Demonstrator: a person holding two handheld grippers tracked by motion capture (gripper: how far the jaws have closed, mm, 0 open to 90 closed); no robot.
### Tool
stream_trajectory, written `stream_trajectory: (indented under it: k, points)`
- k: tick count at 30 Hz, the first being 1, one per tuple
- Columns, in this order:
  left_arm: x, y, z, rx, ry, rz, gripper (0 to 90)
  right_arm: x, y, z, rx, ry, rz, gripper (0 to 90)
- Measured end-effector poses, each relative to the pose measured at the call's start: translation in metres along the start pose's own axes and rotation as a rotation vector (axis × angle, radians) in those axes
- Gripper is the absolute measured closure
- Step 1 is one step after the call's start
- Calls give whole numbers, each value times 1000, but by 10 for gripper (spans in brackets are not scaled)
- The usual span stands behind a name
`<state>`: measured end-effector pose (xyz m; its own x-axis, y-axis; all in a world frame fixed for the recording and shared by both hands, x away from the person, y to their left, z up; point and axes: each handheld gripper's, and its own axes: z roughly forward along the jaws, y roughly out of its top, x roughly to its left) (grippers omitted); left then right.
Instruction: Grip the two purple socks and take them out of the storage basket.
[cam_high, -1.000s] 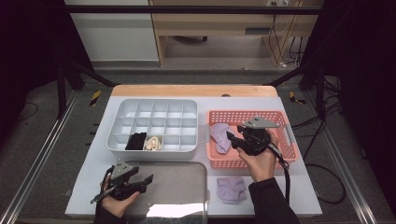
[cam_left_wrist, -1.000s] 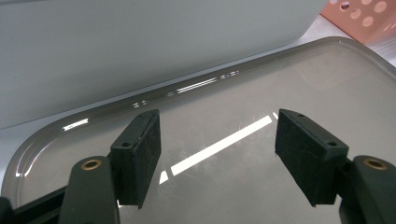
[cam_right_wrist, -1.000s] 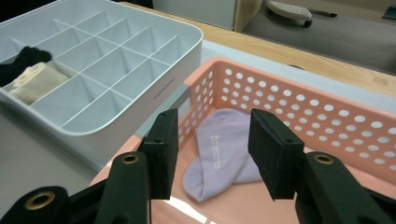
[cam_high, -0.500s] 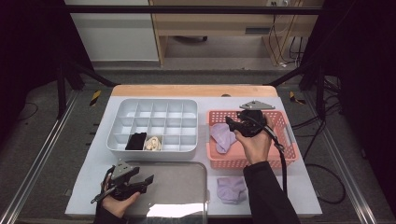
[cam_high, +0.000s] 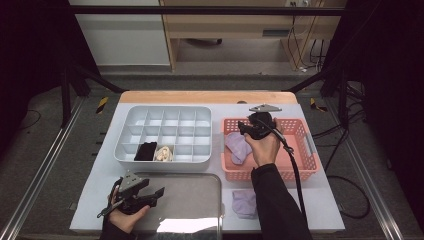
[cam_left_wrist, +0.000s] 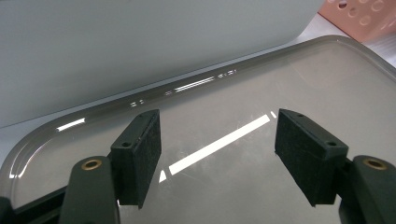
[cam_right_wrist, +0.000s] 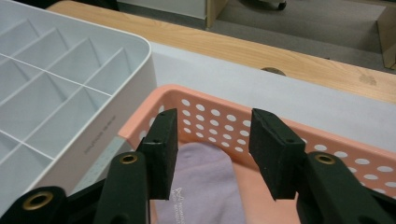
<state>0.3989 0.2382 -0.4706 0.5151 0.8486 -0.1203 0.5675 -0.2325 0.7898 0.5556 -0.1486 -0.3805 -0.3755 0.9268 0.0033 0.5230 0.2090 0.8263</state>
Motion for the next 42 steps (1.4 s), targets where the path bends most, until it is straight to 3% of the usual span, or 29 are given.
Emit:
stream_trajectory:
  k: [9,16,26,30,33,37,42]
  points:
    - [0,0,0,1,-1,2,311,-4,-11,21,38,-5,34,563]
    - [0,0,0,2,-1,3,311,-4,-18,33,83,-25,24,583]
    - [0,0,0,0,-1,4,311,-8,-25,44,135,-42,24,600]
    - [0,0,0,0,-1,4,312,-14,-34,49,142,-24,76,605]
    - [0,0,1,3,-1,5,312,-17,-40,52,178,-58,51,601]
    - [0,0,1,4,0,4,312,-20,-47,55,210,-34,93,584]
    - [0,0,1,2,-1,4,312,-19,-48,57,228,-36,86,576]
